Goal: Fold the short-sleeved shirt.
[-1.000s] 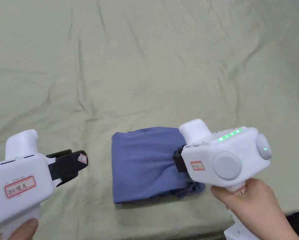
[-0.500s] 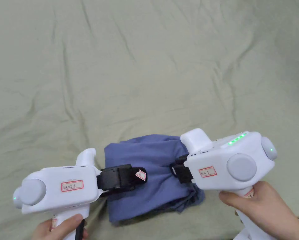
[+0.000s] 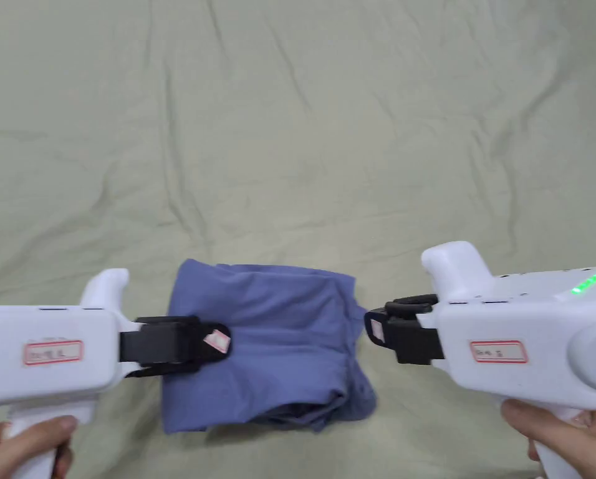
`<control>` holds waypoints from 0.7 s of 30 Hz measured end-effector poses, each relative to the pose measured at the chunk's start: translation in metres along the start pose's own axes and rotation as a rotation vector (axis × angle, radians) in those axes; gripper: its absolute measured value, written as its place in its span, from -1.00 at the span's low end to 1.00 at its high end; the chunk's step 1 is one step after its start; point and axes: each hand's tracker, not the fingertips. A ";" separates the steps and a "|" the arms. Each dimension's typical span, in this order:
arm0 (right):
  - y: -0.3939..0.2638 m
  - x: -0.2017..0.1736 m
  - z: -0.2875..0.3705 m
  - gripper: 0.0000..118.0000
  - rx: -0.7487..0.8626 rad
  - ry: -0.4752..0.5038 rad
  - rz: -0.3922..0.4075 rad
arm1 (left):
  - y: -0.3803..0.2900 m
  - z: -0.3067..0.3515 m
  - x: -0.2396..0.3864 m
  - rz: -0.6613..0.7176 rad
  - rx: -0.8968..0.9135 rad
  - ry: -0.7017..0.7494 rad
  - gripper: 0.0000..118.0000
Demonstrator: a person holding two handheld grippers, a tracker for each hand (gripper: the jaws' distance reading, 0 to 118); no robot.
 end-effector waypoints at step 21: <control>0.016 -0.077 -0.037 -0.96 -0.061 0.026 0.137 | -0.003 0.274 -0.205 0.344 0.178 0.690 0.69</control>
